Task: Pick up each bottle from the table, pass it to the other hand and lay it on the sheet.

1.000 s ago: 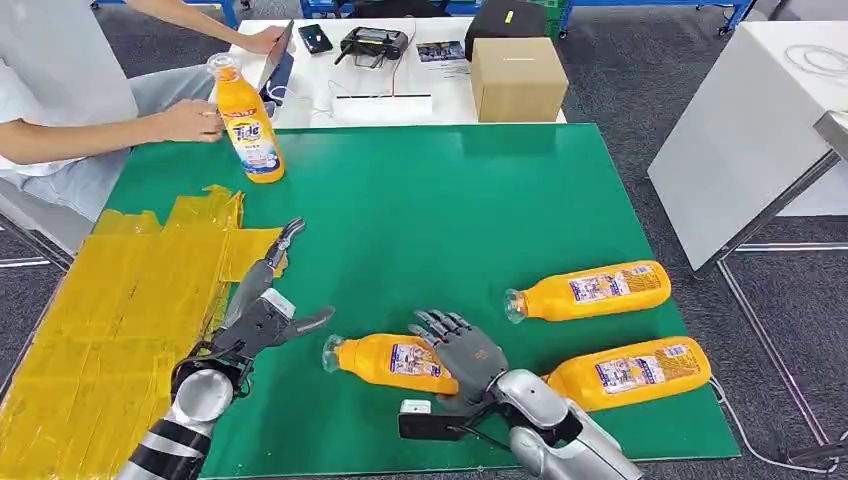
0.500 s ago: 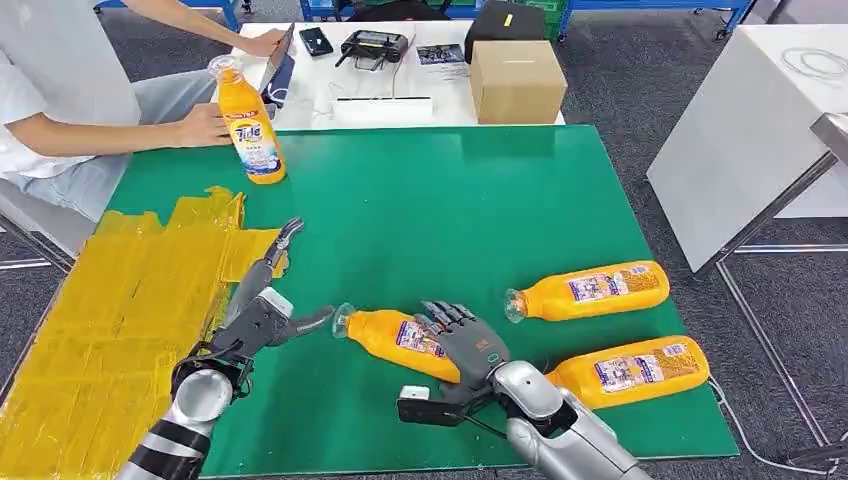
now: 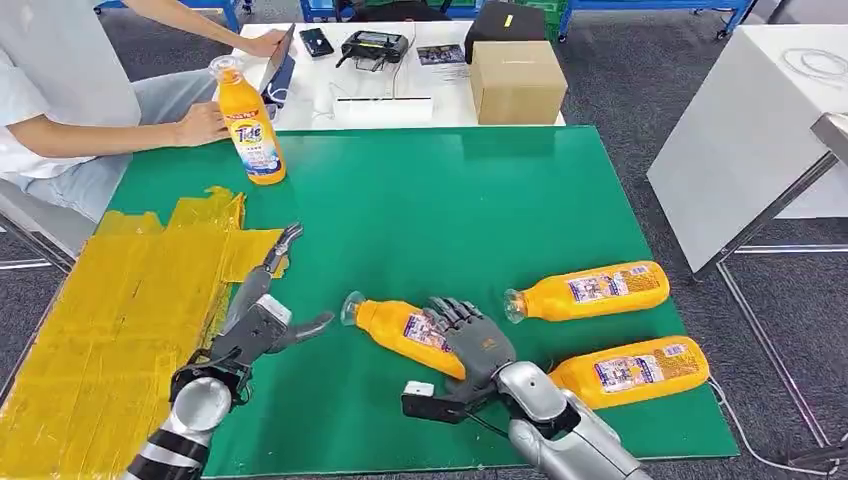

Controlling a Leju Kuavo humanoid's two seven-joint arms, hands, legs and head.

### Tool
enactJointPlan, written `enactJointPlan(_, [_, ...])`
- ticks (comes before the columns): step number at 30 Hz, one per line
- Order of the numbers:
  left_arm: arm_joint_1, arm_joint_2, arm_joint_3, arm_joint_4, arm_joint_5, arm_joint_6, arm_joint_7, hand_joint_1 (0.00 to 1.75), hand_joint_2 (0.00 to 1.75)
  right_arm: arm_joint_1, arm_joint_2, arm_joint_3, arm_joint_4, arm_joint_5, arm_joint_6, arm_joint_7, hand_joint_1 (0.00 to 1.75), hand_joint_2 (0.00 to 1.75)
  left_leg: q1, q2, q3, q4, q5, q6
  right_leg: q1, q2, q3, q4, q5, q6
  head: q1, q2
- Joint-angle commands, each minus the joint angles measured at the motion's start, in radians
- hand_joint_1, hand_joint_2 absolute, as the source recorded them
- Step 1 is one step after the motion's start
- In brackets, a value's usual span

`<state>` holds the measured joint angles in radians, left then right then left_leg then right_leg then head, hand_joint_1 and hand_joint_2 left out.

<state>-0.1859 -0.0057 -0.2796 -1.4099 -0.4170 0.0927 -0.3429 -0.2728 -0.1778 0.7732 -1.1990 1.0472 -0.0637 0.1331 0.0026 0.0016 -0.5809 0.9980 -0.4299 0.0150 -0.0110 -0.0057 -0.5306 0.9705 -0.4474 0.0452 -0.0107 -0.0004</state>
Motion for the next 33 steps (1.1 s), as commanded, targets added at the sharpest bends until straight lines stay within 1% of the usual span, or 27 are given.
enactJointPlan(1, [0.013, 0.007, 0.025, -0.011, 0.005, 0.004, 0.007, 0.00, 1.75, 0.028, -0.037, -0.040, -0.065, 0.010, 0.004, 0.006, 0.00, 1.75, 0.000, -0.001, 0.001, -0.001, -0.001, -0.001, 0.000, 0.000, 0.001, -0.001, -0.001, -0.001, 0.000, 0.000])
enactJointPlan(6, [0.013, 0.007, 0.025, -0.011, 0.005, 0.004, 0.007, 0.00, 1.75, 0.028, -0.037, -0.040, -0.065, 0.010, 0.004, 0.006, 0.00, 1.75, 0.000, 0.000, -0.003, 0.000, 0.000, 0.000, 0.000, 0.000, -0.003, 0.000, 0.000, -0.001, 0.000, 0.000])
enactJointPlan(10, [0.011, 0.005, 0.026, -0.010, 0.005, 0.004, 0.007, 0.00, 1.75, 0.025, -0.032, -0.046, -0.056, 0.004, 0.010, 0.007, 0.00, 1.75, 0.001, 0.000, -0.002, 0.000, -0.002, -0.001, 0.002, 0.001, -0.001, -0.001, -0.001, -0.002, 0.000, 0.000])
enactJointPlan(13, [0.005, 0.001, 0.024, -0.002, 0.005, 0.004, 0.007, 0.00, 1.75, 0.008, -0.017, -0.071, -0.016, -0.048, 0.045, -0.003, 0.00, 1.75, 0.000, 0.000, -0.004, 0.000, 0.000, 0.000, 0.000, 0.000, -0.004, 0.000, 0.000, -0.001, 0.000, 0.000])
enactJointPlan(18, [-0.018, 0.004, 0.006, 0.020, 0.009, -0.001, 0.004, 0.00, 1.75, -0.025, 0.022, -0.121, 0.092, -0.172, 0.085, -0.040, 0.00, 1.75, 0.000, 0.000, -0.004, -0.001, 0.000, 0.000, 0.000, 0.000, -0.004, -0.001, 0.000, -0.001, 0.000, 0.000])
enactJointPlan(22, [-0.030, 0.006, -0.003, 0.033, 0.015, -0.001, 0.002, 0.00, 1.75, -0.038, 0.033, -0.130, 0.134, -0.201, 0.091, -0.045, 0.00, 1.75, 0.001, 0.000, -0.003, -0.001, 0.000, -0.001, 0.001, 0.000, -0.003, -0.002, 0.001, -0.001, 0.000, 0.000])
enactJointPlan(28, [-0.040, 0.013, -0.012, 0.037, 0.026, 0.008, 0.002, 0.00, 1.75, -0.070, 0.023, -0.102, 0.203, -0.181, 0.092, -0.027, 0.00, 1.75, 0.001, 0.000, -0.001, -0.001, 0.000, -0.001, 0.001, 0.000, -0.001, -0.002, 0.001, -0.001, 0.000, 0.000])
enactJointPlan(33, [-0.054, 0.012, -0.022, 0.049, 0.031, 0.007, 0.001, 0.00, 1.75, -0.098, 0.039, -0.096, 0.258, -0.196, 0.116, -0.027, 0.00, 1.75, 0.001, -0.001, 0.000, -0.001, 0.000, 0.000, 0.001, 0.000, 0.000, -0.002, 0.000, -0.001, 0.000, 0.000])
